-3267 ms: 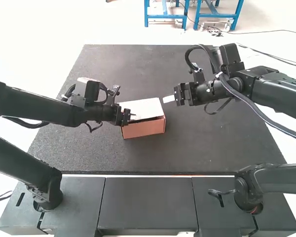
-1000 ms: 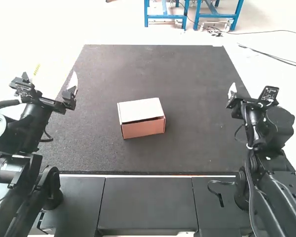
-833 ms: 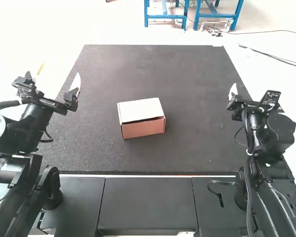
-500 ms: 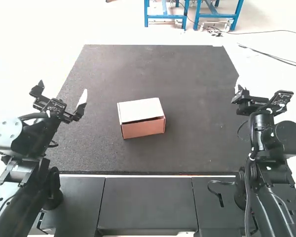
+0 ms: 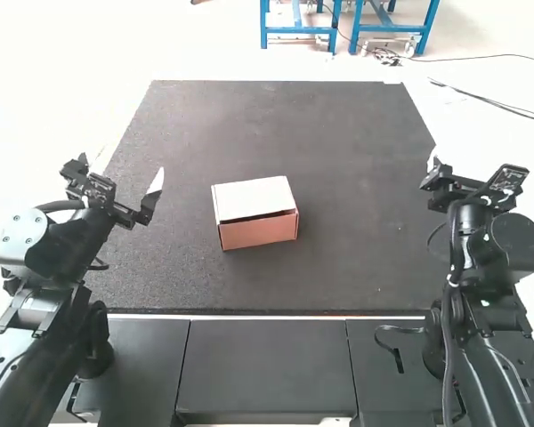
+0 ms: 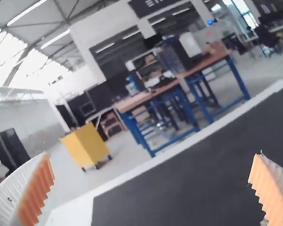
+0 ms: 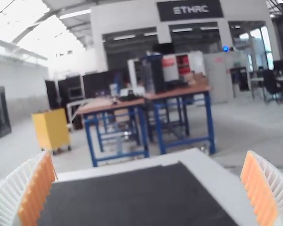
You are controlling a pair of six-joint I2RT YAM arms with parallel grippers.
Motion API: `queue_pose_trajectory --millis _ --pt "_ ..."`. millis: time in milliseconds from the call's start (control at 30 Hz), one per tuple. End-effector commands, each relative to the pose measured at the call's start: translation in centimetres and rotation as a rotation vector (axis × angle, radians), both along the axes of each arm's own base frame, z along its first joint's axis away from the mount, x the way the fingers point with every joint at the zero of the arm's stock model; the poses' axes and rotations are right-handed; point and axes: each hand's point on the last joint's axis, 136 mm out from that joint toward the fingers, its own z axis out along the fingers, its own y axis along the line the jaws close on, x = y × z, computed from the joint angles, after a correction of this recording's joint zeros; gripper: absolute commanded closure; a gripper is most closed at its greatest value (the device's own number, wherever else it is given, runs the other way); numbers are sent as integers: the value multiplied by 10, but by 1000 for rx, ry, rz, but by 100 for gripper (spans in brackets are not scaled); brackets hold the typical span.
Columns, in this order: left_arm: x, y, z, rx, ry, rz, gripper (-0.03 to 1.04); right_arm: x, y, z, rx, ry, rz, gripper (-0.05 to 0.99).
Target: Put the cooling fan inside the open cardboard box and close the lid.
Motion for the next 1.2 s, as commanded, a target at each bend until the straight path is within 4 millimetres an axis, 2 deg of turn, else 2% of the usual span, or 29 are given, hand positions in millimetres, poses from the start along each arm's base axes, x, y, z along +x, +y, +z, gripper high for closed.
queue_pose_trajectory --millis 0,67,133,200,300,367,467,567,1167 --pt "7 32 -9 -233 69 136 4 15 -1 -83 -50 198 -20 2" --pt "10 40 -19 -301 118 168 4 16 0 -97 -91 262 -18 2" --pt "11 38 -29 -297 160 167 4 17 3 -111 -122 324 -5 2" --pt "13 38 -50 -310 244 176 4 17 3 -125 -135 382 2 2" --pt "14 39 -62 -303 295 186 4 15 23 -151 -214 484 116 2" --pt "14 39 -64 -304 301 188 4 15 35 -154 -225 489 187 2" --pt "14 39 -64 -304 301 188 4 14 41 -154 -243 485 219 2" --pt "14 39 -65 -304 304 187 4 11 41 -170 -227 550 230 2" --pt "14 39 -64 -304 302 188 4 11 39 -169 -229 548 220 2"
